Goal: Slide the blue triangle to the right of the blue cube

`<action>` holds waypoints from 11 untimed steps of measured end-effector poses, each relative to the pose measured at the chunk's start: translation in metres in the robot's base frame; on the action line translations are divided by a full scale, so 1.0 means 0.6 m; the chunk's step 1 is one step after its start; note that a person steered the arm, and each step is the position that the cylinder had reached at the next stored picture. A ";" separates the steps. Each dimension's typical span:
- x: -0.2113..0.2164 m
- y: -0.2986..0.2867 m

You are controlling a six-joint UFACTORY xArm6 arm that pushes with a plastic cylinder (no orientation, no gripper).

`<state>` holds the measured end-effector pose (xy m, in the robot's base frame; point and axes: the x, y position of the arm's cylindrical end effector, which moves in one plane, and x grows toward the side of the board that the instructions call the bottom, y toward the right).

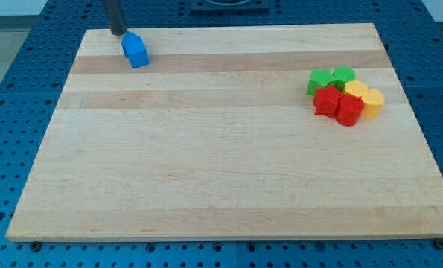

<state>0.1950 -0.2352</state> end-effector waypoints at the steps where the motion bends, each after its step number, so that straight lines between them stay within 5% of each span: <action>1: 0.027 -0.001; 2: 0.071 -0.001; 11: 0.082 0.187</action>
<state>0.2440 -0.1230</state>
